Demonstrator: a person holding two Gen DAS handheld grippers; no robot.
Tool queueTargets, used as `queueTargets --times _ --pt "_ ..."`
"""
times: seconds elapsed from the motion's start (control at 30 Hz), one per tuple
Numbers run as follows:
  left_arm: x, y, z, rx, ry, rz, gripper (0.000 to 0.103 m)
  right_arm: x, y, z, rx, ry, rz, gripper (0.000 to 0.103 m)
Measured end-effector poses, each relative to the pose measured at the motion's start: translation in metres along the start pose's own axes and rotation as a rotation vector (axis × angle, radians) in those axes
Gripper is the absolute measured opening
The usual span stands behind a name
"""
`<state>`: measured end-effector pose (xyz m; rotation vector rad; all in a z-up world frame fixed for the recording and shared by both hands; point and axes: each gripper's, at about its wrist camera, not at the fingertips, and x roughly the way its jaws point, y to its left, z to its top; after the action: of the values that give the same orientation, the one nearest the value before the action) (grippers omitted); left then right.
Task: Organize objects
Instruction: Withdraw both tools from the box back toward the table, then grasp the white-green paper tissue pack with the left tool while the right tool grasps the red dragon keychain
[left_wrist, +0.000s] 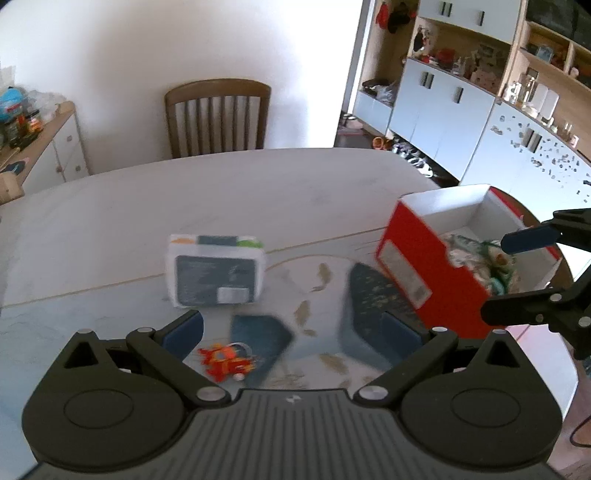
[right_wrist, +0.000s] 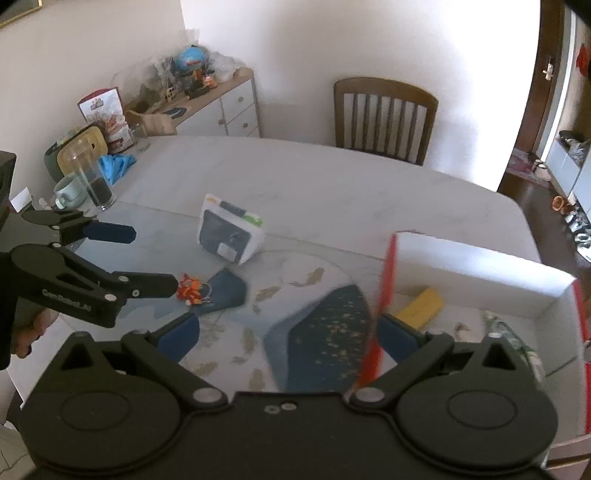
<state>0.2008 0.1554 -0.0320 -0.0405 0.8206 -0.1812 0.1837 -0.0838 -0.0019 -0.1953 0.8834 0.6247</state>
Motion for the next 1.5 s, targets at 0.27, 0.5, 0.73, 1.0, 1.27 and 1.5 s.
queueTargets --times 0.27,0.5,0.73,1.0,1.27,1.5 --pt "0.016 0.048 -0.004 -0.055 0.023 0.014 0.103 0.042 0.029 0.006 -0.012 0.074 0.004 0.102" --pt "0.045 0.071 0.009 -0.048 0.040 -0.025 0.103 0.074 0.047 0.015 -0.037 0.119 0.028 0.101" --pt "0.078 0.085 0.027 0.043 0.043 -0.064 0.103 0.108 0.064 0.024 -0.073 0.163 0.062 0.101" --pt "0.111 0.099 0.056 0.160 0.047 -0.095 0.103 0.145 0.081 0.027 -0.103 0.217 0.097 0.100" --pt "0.135 0.092 0.071 0.382 0.028 -0.135 0.103 0.175 0.099 0.030 -0.147 0.232 0.127 0.098" --pt "0.162 0.085 0.066 0.464 0.077 -0.225 0.103 0.193 0.112 0.030 -0.197 0.246 0.140 0.096"
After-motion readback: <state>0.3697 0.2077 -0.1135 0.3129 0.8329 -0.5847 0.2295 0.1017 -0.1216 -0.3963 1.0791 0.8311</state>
